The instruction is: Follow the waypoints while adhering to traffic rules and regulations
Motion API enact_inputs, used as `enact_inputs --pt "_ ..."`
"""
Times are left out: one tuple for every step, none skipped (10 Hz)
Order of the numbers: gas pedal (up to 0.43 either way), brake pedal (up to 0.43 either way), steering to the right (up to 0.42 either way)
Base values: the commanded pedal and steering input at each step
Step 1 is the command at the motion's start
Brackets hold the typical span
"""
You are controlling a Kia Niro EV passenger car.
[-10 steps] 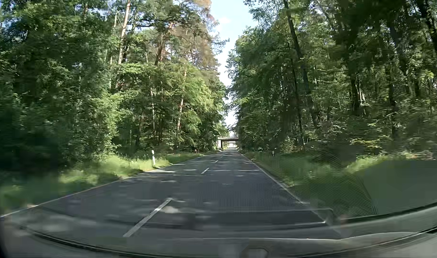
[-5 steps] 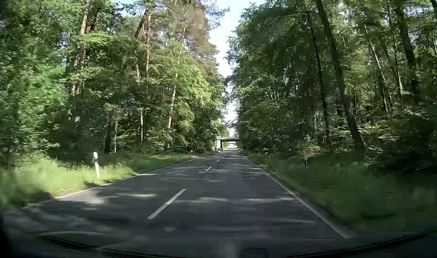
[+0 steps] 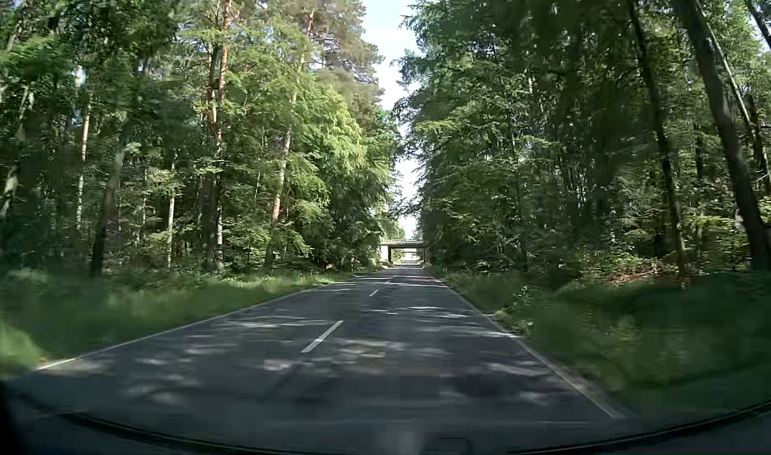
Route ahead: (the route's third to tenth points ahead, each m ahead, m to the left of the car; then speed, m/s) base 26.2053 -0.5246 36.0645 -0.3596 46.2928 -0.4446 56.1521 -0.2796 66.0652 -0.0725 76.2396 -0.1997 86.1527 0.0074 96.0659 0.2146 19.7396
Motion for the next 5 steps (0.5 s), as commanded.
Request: enact_inputs --pt "0.059 0.03 0.0" --pt "0.059 0.03 0.0" --pt "0.059 0.03 0.0" --pt "0.059 0.03 0.0" --pt "0.059 0.03 0.0"
